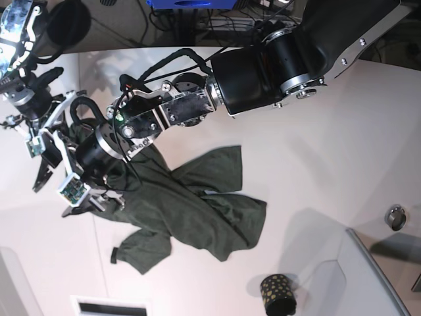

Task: Layout the t-shirt on the table in an organized manner, then fold the t-shirt properly
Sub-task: 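Lower the shirt onto the table and release both grippers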

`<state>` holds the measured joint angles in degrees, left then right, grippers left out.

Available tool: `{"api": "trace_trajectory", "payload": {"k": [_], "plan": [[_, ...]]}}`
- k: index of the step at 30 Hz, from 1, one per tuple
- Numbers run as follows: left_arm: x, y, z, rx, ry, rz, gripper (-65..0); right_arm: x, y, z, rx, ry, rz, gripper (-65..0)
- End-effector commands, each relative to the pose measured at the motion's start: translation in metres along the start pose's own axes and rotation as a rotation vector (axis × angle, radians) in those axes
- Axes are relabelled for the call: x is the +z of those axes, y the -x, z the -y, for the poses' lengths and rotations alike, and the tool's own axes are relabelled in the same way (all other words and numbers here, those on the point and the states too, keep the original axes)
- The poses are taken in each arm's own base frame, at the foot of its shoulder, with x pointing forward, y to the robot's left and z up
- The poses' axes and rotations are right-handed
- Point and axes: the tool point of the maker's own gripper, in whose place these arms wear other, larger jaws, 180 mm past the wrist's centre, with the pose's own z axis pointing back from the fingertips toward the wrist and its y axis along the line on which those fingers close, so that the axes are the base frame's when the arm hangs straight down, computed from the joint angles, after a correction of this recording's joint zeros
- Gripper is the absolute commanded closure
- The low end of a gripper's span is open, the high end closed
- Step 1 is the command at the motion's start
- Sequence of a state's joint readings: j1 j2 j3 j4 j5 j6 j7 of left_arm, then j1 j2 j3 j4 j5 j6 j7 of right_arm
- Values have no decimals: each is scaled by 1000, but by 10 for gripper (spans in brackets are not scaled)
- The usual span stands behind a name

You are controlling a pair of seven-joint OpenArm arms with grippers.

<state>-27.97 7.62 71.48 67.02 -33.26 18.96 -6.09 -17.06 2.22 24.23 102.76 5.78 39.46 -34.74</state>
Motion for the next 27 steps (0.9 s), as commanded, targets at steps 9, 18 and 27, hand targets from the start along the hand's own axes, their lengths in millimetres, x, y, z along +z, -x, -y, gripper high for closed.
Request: {"api": "trace_trajectory", "payload": {"k": [9, 18, 27], "plan": [[54, 67, -139, 60, -330, -182, -280, -10, -9, 3, -5, -13, 22, -122], [140, 111, -229, -96, -625, -272, 0, -55, -30, 26, -65, -40, -4, -501], [170, 148, -232, -138, -658, -375, 0, -75, -67, 54, -80, -33, 34, -495]]}}
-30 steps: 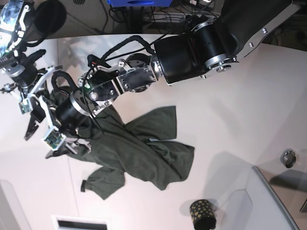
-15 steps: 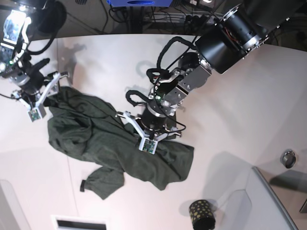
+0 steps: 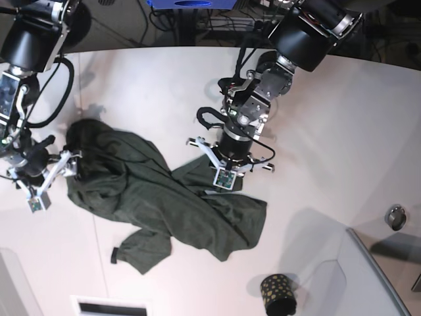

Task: Layout the t-shirt on the table in an organized manner, then fold the t-shirt properly
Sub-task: 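Lower the shirt onto the table and release both grippers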

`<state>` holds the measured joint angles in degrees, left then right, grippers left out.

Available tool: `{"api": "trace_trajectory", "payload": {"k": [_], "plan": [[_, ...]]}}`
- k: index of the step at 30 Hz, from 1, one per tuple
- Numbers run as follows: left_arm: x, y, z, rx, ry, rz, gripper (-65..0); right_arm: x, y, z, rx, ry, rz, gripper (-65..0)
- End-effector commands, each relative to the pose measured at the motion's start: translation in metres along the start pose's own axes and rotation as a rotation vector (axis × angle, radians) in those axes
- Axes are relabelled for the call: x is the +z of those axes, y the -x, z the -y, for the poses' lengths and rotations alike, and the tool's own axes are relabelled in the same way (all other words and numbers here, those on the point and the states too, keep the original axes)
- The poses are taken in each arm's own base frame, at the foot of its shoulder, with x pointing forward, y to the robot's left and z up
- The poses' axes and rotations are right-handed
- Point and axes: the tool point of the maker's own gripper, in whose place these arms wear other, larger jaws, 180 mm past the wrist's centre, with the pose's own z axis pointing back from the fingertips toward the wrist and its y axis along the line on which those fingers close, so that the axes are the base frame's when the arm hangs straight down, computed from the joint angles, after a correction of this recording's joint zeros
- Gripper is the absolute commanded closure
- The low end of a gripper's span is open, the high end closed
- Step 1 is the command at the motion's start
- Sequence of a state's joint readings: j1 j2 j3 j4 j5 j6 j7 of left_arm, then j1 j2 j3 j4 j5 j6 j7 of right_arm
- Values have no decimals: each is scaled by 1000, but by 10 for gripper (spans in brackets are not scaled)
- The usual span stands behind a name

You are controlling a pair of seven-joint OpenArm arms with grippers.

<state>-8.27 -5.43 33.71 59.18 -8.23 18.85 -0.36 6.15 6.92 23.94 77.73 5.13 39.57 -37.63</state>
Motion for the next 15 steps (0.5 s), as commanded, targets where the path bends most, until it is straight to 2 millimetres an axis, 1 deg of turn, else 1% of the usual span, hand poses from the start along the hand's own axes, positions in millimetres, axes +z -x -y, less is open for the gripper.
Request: {"api": "trace_trajectory", "payload": {"k": [1, 4, 6, 7, 8, 9, 10, 11, 13, 14, 15], "plan": [[-2, -4, -7, -10, -18, 15, 0, -1, -16, 4, -1, -7, 44, -495], [-1, 11, -6, -21, -16, -23, 0, -15, -11, 1, -39, -39, 14, -494], [0, 25, -6, -35, -16, -57, 0, -22, -10, 0, -58, -55, -1, -491], [3, 36, -6, -39, -18, -81, 0, -25, -8, -1, -67, -63, -10, -473], [4, 42, -8, -38, -23, -95, 0, -27, -10, -2, -72, -67, -10, -441], [5, 47, -9, -42, -24, -107, 0, -29, -10, -2, -76, -71, -13, -383], [7, 54, -10, -48, -26, -123, 0, -30, -11, -2, -79, -73, -14, -296], [10, 62, -11, -51, -27, -139, 0, -31, -13, 1, -79, -71, -13, -192], [14, 70, -19, -65, -34, -153, 0, -29, -16, 11, -75, -57, -14, -5], [17, 76, -18, -67, -32, -165, 0, -27, -17, 15, -70, -48, -12, 0], [19, 81, -21, -69, -35, -175, 0, -24, -18, 20, -63, -38, -11, -15]]}}
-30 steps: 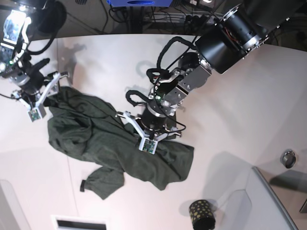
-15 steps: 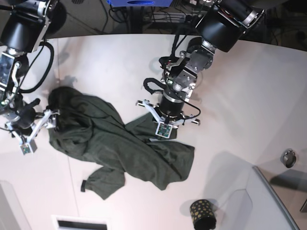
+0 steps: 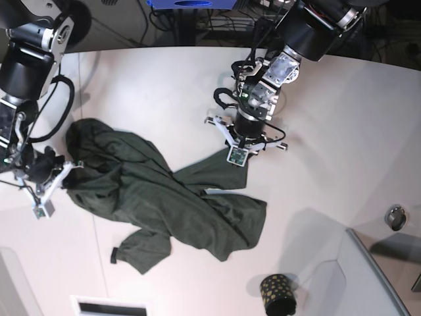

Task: Layout the t-shirt on the table in an organized manner, then fold the t-shirt properly
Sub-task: 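Lower the shirt onto the table and release both grippers, then drag the shirt edge with the left gripper away from the right arm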

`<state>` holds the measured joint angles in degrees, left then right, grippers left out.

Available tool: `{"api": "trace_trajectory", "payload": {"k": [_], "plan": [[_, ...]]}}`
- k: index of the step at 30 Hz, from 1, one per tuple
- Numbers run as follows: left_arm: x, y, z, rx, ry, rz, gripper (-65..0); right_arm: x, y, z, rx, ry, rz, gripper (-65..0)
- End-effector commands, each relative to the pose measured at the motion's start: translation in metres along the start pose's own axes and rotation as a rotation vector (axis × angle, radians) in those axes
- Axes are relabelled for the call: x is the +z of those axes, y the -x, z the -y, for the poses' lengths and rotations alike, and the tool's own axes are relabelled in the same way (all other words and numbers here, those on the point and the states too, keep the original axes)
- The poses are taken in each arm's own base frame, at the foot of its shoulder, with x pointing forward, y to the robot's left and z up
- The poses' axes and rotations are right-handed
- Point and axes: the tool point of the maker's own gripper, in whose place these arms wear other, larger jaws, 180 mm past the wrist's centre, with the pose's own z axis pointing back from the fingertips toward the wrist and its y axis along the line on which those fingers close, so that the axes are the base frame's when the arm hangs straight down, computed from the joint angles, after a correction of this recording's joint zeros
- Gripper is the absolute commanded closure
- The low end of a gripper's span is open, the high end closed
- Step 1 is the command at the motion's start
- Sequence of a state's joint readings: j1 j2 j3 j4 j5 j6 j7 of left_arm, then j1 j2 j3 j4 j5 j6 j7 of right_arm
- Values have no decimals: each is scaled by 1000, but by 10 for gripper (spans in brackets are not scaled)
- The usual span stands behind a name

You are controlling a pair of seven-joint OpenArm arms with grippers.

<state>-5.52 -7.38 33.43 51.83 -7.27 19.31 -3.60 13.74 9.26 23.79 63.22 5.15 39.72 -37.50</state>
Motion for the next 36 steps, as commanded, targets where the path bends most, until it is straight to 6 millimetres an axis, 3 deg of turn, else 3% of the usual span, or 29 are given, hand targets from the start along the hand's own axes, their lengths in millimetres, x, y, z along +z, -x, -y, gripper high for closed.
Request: {"api": "trace_trajectory", "payload": {"k": [1, 5, 12, 15, 17, 20, 22, 24, 26, 29, 30, 32, 34, 36], "plan": [[2, 18, -7, -1, -9, -70, 0, 12, -27, 16, 26, 33, 67, -20], [15, 44, -15, -24, -13, -110, 0, 29, -51, 45, 59, 92, 102, -2], [33, 72, -17, -40, -5, -158, 0, 61, -119, 79, 119, 175, 286, -2], [44, 86, -31, -41, -26, -178, 0, 64, -129, 90, 178, 228, 313, -2], [52, 90, -40, -1, -60, -183, 0, 54, -124, 97, 189, 251, 284, -2], [65, 89, -62, 68, -133, -173, 0, 36, -107, 124, 114, 353, 171, -6], [71, 81, -73, 104, -167, -148, 0, 27, -86, 139, 13, 422, 92, -59], [78, 70, -79, 130, -185, -116, 0, 29, -81, 145, -9, 456, 85, -155], [82, 57, -78, 145, -183, -79, 0, 36, -79, 147, 13, 477, 92, -300], [87, 40, -75, 161, -174, -34, 0, 64, -91, 153, 60, 547, 124, -534], [89, 34, -74, 166, -172, -19, 0, 79, -87, 158, 59, 583, 119, -582], [93, 23, -72, 177, -165, 11, 0, 106, -70, 157, 42, 601, 89, -579], [97, 14, -70, 185, -159, 34, 0, 107, -45, 128, 63, 478, 29, -546], [98, 1, -70, 193, -158, 67, 0, 101, -10, 117, 28, 400, -75, -522]]}}
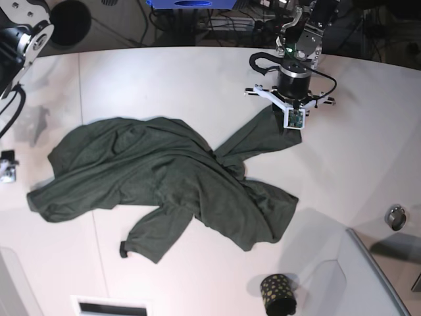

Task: Layout the t-shirt on the table in an organized manner, then fold the t-shirt properly
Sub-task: 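Drag the shirt edge with the left gripper away from the right arm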

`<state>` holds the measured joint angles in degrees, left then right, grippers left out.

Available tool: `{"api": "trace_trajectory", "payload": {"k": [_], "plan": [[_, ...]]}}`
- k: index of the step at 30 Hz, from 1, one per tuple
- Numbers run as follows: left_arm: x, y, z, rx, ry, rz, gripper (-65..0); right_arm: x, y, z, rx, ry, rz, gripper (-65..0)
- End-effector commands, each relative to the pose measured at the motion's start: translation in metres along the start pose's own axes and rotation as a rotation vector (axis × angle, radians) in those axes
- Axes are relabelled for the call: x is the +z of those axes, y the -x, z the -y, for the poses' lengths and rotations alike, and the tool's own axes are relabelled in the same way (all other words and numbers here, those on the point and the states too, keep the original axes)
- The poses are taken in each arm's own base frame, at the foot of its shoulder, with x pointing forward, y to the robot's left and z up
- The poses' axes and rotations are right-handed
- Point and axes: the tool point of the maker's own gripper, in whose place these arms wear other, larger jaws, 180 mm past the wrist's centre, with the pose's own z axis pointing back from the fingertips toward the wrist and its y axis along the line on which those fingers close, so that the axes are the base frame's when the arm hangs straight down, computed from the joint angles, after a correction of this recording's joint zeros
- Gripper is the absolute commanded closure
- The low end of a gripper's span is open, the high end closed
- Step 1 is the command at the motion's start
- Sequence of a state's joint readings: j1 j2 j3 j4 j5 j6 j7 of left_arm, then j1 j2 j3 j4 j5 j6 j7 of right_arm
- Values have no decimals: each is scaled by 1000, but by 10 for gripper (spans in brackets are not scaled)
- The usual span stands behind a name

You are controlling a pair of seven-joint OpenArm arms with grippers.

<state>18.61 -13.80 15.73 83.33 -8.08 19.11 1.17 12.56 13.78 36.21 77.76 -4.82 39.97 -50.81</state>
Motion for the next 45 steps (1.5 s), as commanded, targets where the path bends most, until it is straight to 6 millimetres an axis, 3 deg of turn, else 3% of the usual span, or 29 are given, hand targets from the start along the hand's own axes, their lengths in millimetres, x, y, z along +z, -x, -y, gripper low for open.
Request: {"api": "trace_trajectory", "payload": {"k": [1, 5, 10, 14, 21, 23, 24, 26, 27, 29, 34, 39, 45], "plan": [[-1, -22, -1, -1, -2, 71, 0, 0, -10, -2, -25, -26, 31, -518], [1, -32, 0, 8, 2, 97, 0, -18, 24, -39, -132, -158, -14, -518], [10, -18, 3, 7, 9, 64, 0, -32, 38, -76, -179, -246, -52, -519], [15, -9, -3, -12, 8, 46, 0, -42, 39, -91, -205, -299, -80, -518], [28, 4, -10, -47, 17, 23, 0, -56, 63, -112, -338, -381, -141, -510], [31, 3, -13, -57, 21, 26, 0, -57, 65, -116, -340, -391, -149, -417], [32, 3, -14, -62, 23, 27, 0, -57, 67, -117, -341, -392, -153, -326], [34, 1, -16, -65, 23, 32, 0, -56, 69, -115, -346, -390, -160, -80], [34, 1, -17, -69, 23, 32, 0, -56, 72, -115, -346, -387, -164, 0], [33, 3, -17, -70, 23, 27, 0, -55, 81, -112, -343, -378, -178, -23], [31, 0, -17, -69, 20, 34, 0, -40, 93, -89, -302, -296, -184, -5], [22, -1, -20, -72, 8, 31, 0, 1, 95, -47, -211, -136, -197, -5], [-12, 17, -29, -62, -101, -21, 0, 37, 81, -27, -146, -20, -172, -5]]}}
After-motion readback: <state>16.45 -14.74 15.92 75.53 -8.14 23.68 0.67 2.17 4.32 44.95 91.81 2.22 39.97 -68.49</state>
